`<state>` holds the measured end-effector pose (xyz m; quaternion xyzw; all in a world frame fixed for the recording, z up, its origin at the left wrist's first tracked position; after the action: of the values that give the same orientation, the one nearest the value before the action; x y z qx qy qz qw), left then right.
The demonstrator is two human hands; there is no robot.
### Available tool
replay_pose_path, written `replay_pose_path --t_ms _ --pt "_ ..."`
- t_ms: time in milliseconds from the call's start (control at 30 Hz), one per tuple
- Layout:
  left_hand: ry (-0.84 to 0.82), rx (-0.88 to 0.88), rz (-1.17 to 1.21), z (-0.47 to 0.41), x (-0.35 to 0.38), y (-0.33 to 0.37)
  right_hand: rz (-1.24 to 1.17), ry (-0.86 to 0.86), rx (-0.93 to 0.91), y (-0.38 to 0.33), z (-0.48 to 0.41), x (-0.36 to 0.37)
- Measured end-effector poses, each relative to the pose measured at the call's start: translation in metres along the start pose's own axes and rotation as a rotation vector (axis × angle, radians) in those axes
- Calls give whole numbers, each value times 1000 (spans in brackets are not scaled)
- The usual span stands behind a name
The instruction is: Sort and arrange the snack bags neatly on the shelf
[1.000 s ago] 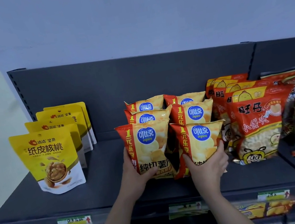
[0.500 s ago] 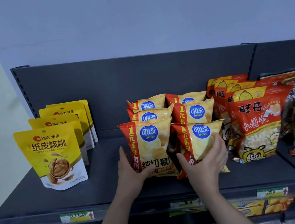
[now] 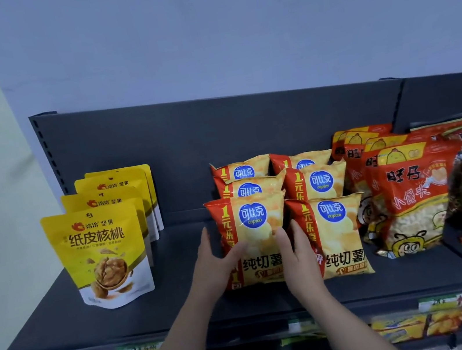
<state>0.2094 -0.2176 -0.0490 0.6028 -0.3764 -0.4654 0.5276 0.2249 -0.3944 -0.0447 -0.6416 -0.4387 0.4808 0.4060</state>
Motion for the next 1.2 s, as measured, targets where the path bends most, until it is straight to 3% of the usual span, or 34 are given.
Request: replay_pose_path --t_ms 133,400,633,867,1000,1100,1200 --pt "-30 10 54 -17 4 13 -97 -68 92 5 -21 7" --pt "-146 -16 144 -43 13 15 -201 -208 59 1 -46 19" --pt "-130 6 176 -41 12 14 -239 -195 14 -6 -39 21" --pt "26 -10 79 -25 8 3 -160 -143 -78 -6 -13 3" --pt "192 -28 -37 0 7 4 -5 10 -156 -2 1 -21" --pt "422 100 -173 27 4 7 124 240 -313 2 7 -53" --pt "527 333 -235 54 15 21 128 365 -267 19 3 -84"
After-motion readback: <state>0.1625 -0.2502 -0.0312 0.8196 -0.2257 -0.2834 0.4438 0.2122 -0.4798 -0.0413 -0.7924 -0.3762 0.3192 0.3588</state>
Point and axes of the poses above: each hand's wrist, its own z-axis away from the middle knuckle, its own x-axis out of the palm, y = z × x, the point moved 5 cm from there along -z, towards the middle knuckle, and after that the axes turned 3 degrees about y, right-handed, at the moved point
